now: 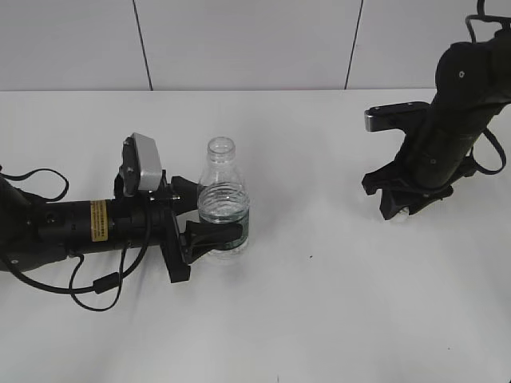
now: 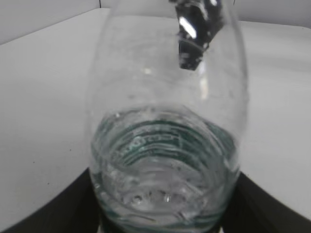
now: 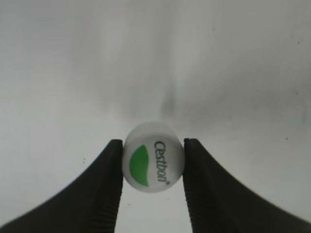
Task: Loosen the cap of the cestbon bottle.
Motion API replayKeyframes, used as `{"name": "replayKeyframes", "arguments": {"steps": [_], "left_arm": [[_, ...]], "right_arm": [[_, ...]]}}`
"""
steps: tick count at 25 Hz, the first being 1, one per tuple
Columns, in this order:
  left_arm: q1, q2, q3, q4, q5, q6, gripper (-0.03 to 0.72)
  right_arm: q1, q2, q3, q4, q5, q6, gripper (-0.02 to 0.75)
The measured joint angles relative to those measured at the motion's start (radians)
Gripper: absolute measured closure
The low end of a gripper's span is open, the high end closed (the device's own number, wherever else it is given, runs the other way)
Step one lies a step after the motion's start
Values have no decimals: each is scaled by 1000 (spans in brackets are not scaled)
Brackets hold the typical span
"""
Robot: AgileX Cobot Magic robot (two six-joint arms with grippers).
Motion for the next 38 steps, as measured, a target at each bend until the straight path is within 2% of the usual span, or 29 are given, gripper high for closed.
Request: {"name": "replayKeyframes", "arguments": {"steps": [7,16,23,28,30,34,38], "left_arm": [[0,0,0,0,-1,0,274],[0,0,0,0,-1,0,274],[0,0,0,0,-1,0,274],[0,0,0,0,-1,0,274],[0,0,0,0,-1,0,274],[0,0,0,0,-1,0,265],[0,0,0,5,1,0,176]], "right_arm": [[-2,0,41,17,-126,37,446],[-2,0,41,10,-149,88,442],[-3,0,41,-8,-142,88,370],[-3,0,41,-10,-140,88,225],[-3,0,41,-11,-140,88,195],[-3,0,41,-11,-140,88,178],[-3,0,41,-18,-140,88,178]]}}
